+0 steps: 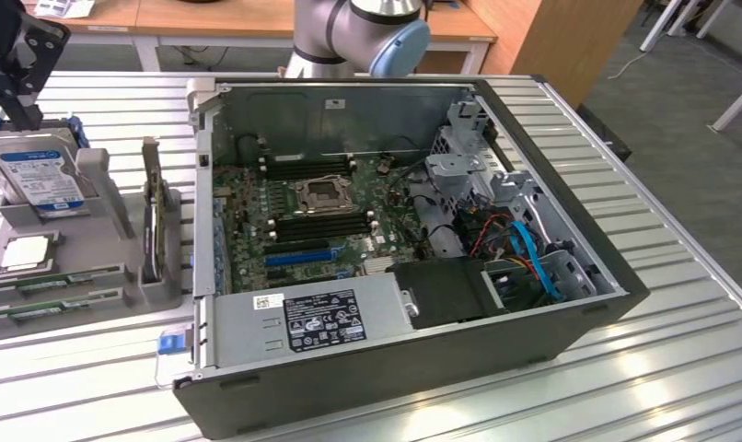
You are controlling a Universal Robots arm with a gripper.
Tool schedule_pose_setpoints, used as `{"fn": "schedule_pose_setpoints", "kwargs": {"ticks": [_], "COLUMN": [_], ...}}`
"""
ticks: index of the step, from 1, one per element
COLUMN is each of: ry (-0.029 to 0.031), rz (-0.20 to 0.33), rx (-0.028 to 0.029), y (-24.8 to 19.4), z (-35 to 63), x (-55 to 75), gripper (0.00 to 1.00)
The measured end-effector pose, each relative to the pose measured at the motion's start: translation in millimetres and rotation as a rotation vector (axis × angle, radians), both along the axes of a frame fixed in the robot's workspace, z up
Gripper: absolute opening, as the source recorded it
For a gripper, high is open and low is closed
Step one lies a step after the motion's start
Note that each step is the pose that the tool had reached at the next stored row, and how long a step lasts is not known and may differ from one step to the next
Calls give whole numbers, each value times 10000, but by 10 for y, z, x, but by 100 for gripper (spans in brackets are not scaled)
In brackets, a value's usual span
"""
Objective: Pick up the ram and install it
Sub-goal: 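Reach for the ram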
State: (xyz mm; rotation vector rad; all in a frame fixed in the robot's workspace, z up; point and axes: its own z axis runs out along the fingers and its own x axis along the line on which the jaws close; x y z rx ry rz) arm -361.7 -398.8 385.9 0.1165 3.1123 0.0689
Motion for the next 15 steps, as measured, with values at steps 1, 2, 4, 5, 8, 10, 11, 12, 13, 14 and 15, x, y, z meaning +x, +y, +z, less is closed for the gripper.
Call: {"fn": "schedule_pose_setpoints", "kwargs": {"ticks": [1,2,4,5,8,10,11,12,13,14,15], "ry": [-1,-1,-1,0,-1,-1,-1,-1,-1,-1,0], "rz": [0,1,-1,-1,-1,0,0,0,0,0,0], "rx": [0,0,0,0,0,0,0,1,0,0,0], "y": [0,0,0,0,0,0,0,0,0,0,0], "z": [0,-1,0,0,0,-1,-1,-1,-1,-1,-1], "x": [0,-1,-7,-11,-27,-42,-51,-59,-67,-76,-84], "gripper": [10,10,10,10,10,10,10,10,10,10,10]}}
